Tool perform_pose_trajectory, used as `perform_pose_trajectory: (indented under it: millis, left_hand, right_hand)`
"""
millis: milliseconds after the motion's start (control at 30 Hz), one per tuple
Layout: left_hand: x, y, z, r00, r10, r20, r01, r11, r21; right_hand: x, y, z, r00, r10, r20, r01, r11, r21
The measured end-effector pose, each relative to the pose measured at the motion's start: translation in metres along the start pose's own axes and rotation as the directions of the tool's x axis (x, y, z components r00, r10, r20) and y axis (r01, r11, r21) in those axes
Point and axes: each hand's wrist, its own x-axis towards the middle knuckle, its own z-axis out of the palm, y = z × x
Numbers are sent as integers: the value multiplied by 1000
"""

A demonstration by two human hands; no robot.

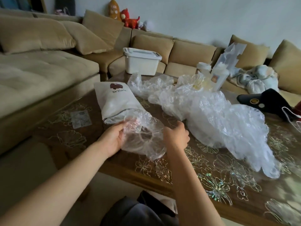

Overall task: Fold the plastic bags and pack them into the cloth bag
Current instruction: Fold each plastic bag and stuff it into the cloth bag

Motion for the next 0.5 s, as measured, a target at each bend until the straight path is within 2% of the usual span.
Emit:
perform_pose_trajectory:
  millis: [67, 133, 167, 200, 267, 300, 400, 500]
  left_hand:
    - [2, -2, -1, 1000, -8, 9, 8, 999, -38]
    - [7, 0, -5, 999, -24, 28, 26, 998, -61]
    - [7, 1, -6, 999, -34, 35, 36, 998, -53]
    - [10, 2, -7, 998, -38, 47, 39, 999, -28]
    - [10, 5, -7, 997, -51, 66, 49, 998, 25]
    - [9, 6, -6, 996, -53, 66, 51, 998, 43]
    - [8, 5, -6, 992, -58, 110, 51, 997, 64]
    - [5, 7, -5, 991, -65, 117, 54, 994, 99]
  right_hand:
    - [14, 10, -18, 988, -7, 155, -24, 980, 197]
    - [8, 22, -33, 975, -69, 213, -15, 930, 367]
    - [-1, 32, -38, 969, -103, 223, 10, 923, 385]
    - [-9, 42, -37, 961, -157, 229, 69, 933, 353]
    - [-17, 55, -28, 933, -244, 263, 209, 966, 155]
    - [-19, 51, -25, 934, -222, 281, 195, 973, 121]
    - [-2, 46, -18, 944, -149, 293, 105, 981, 160]
    - [-6, 30, -24, 911, -147, 385, 91, 983, 160]
